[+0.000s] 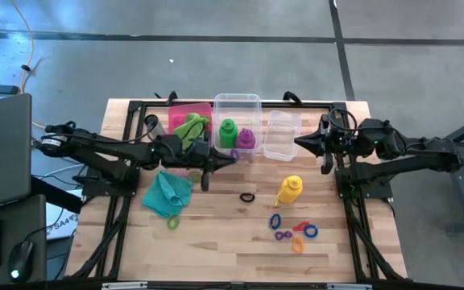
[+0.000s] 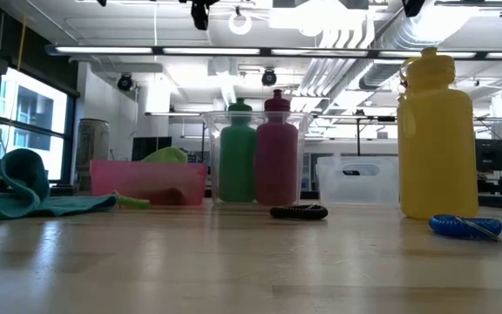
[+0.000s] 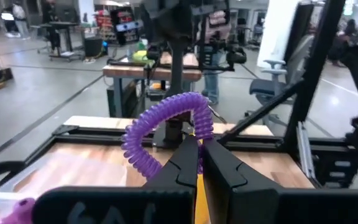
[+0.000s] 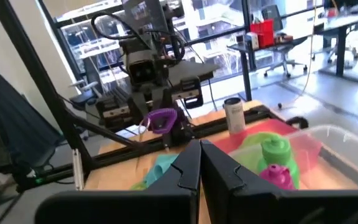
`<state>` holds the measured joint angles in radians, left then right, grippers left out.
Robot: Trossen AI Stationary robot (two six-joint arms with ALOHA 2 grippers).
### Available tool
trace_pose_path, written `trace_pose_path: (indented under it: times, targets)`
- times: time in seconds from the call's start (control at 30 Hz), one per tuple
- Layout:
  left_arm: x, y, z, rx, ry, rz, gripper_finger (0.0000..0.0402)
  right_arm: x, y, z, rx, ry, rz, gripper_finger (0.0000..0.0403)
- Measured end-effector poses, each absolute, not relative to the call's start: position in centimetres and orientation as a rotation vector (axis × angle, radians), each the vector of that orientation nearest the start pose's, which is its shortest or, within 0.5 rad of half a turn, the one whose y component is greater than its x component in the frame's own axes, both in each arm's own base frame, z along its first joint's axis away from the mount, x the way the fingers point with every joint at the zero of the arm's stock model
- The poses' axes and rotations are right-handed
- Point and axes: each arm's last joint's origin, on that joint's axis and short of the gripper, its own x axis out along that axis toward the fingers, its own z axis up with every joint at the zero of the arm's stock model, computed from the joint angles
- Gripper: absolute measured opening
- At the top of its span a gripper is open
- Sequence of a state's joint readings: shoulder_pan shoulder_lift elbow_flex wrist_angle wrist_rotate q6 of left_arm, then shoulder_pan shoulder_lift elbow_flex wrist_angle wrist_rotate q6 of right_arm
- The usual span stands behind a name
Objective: Pick & Place Sports Items
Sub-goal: Put the left purple spring keychain into the right transparent bin
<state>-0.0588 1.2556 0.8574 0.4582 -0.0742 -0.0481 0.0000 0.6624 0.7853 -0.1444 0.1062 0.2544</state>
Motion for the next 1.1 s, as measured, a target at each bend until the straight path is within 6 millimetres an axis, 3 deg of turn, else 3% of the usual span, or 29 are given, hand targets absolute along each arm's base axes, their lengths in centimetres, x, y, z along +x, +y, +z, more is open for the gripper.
trace_pose_path:
  times: [0.23,0.43,0.9,1.1]
  targets:
    - [28.4,-0.8,32.1,-0.109,-0.055,0.075,0.0003,14.4,-0.4,35.9,0.215,-0.051,-0.144,0.0]
    - [29.1,-0.2,33.2,-0.093,-0.072,0.165,0.0003,14.3,-0.6,36.9,0.252,-0.171,-0.194,0.0]
    - [35.2,3.2,35.1,-0.084,0.042,0.265,0.0003,14.2,-0.7,37.3,0.261,-0.207,-0.214,0.0]
    - [37.2,4.1,36.1,-0.026,0.117,0.274,0.0003,14.2,-0.8,37.1,0.396,-0.218,-0.26,0.0]
